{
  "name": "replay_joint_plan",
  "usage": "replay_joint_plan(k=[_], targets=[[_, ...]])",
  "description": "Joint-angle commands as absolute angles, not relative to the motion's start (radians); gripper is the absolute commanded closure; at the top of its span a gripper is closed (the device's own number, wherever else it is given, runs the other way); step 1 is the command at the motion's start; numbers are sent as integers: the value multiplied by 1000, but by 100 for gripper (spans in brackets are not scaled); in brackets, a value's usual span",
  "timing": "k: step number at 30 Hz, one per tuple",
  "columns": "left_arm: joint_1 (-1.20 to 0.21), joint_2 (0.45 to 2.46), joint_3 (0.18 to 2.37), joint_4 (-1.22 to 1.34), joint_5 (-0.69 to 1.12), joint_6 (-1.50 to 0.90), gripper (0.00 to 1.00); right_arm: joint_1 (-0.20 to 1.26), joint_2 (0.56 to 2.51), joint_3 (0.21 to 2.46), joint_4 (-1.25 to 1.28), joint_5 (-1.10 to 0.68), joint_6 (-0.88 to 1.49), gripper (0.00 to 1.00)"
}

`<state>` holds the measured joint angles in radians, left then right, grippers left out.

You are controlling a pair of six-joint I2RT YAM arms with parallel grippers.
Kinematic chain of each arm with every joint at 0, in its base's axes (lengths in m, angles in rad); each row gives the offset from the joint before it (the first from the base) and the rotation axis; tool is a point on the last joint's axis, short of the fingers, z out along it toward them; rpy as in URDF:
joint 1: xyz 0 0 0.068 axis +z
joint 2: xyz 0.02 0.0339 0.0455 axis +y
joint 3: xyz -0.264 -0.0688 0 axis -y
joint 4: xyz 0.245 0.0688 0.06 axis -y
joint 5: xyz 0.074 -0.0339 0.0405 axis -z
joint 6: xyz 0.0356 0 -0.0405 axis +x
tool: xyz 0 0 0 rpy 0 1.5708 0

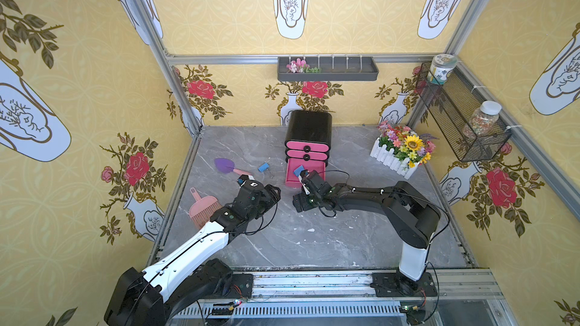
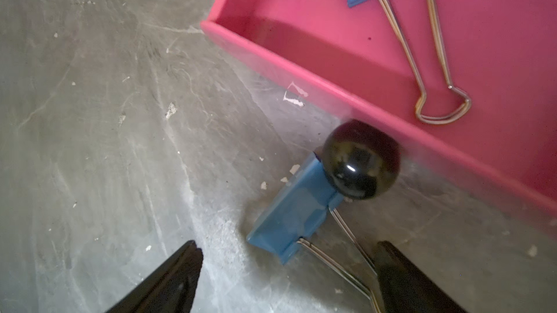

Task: Put the binder clips in the drawer according to color
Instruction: Pick up the binder clip at the center of the board.

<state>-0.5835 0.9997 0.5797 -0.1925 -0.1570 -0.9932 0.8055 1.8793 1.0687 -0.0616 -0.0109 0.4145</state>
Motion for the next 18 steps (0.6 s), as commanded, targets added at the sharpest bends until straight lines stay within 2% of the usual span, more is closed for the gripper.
replay_joint_plan(k=[1, 10, 18], targets=[[-584, 1003, 584, -184, -143, -973, 26, 806, 1890, 1068, -17, -5, 400, 6], [-585, 992, 565, -178, -143, -992, 26, 843, 1864, 1025, -16, -8, 411, 7], [-584, 996, 572, -175, -142, -993, 26, 947, 1850, 984, -6, 28, 463, 9]])
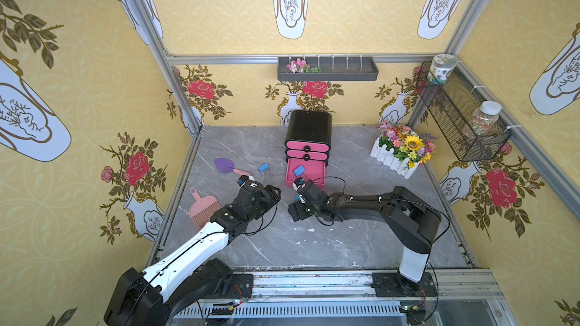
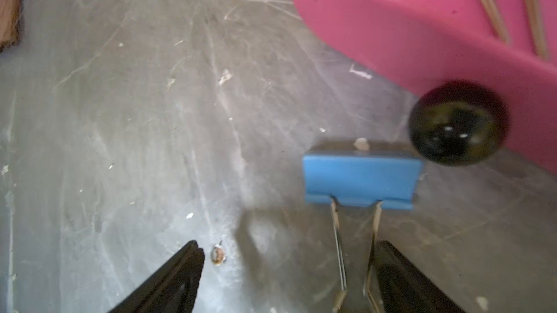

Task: Put the binder clips in the drawer according to color
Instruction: Pick up the binder clip at the center of the board.

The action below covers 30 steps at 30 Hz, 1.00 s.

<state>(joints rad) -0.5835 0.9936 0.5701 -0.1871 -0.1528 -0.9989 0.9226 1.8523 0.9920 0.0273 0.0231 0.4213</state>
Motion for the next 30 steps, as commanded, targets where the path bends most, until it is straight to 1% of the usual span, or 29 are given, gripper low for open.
replay_joint_plan(k=[1, 6, 11, 16, 24, 30], targets=[[-584, 996, 573, -175, -141, -992, 26, 952, 1849, 983, -6, 35, 473, 10], [-584, 993, 572, -176, -141, -989, 26, 948, 1826, 1007, -62, 127, 492, 13], [-584, 992, 569, -173, -144, -989, 26, 946, 1822, 1083, -161, 222, 510, 15], [-584, 1000, 570, -166, -141, -986, 26, 958, 1858, 1156, -222, 296, 601, 16], [-585, 989, 566, -175, -137, -975, 25, 949, 1913, 1217, -240, 334, 690, 15], [-584, 981, 554, -178, -138, -973, 24, 919, 1937, 1213, -211, 296, 700, 14]])
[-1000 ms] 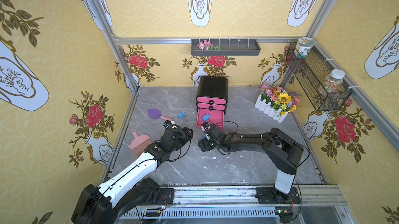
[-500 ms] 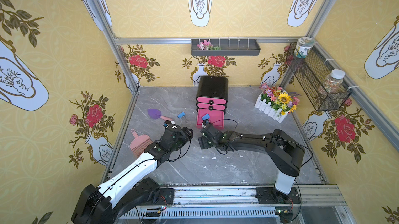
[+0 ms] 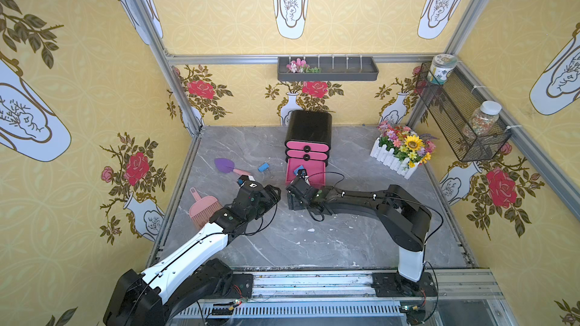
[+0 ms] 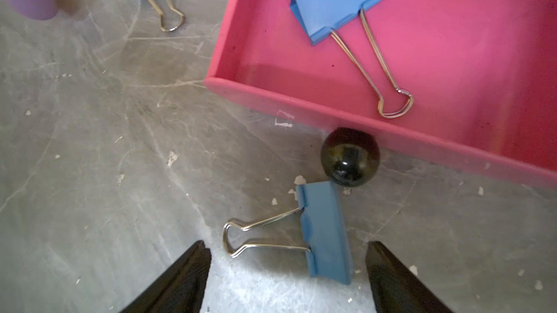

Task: Put the binder clips in the drawer according to color
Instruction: Pick up the binder clip at the center of the board.

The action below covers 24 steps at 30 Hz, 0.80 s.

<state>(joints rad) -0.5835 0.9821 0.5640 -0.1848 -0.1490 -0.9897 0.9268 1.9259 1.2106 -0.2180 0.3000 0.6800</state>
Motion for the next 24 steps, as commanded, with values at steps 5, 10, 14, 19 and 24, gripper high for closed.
replay_joint_plan(k=[5, 10, 14, 19, 24], targets=[[-585, 991, 551, -172, -136, -973, 24, 920, 1949, 1214, -181, 258, 672, 14], [-584, 1006, 553, -157, -128, -976, 24, 934, 1966, 1214, -163, 217, 647, 14], [-584, 1008, 555, -156, -126, -977, 24, 951, 1969, 1204, -152, 192, 646, 15], [-584, 991, 550, -166, -136, -979, 24, 1002, 1951, 1199, -145, 173, 627, 16], [-585, 974, 545, -176, -142, -983, 24, 1005, 1894, 1160, -160, 209, 646, 16]])
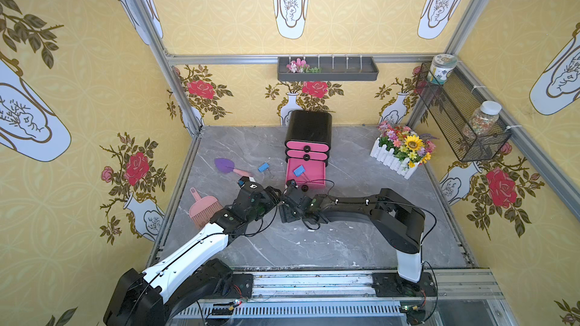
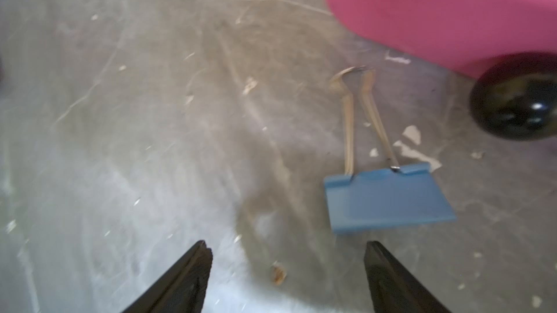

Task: Put the binder clips in the drawer according to color
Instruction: Pick up the binder clip at the center of the board.

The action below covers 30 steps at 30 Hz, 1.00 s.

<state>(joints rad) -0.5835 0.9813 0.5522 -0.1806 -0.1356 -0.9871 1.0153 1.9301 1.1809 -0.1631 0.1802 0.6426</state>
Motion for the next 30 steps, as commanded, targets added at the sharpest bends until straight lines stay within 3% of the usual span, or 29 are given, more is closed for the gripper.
replay_joint_plan(k=[1, 7, 30], targets=[[-585, 970, 545, -179, -142, -984, 24, 1000, 1879, 1150, -160, 218, 645, 16], [-584, 959, 551, -190, -151, -979, 24, 960, 1830, 1123, -194, 246, 624, 15], [-584, 928, 534, -199, -162, -974, 23, 972, 1964, 1286, -302, 238, 727, 6]])
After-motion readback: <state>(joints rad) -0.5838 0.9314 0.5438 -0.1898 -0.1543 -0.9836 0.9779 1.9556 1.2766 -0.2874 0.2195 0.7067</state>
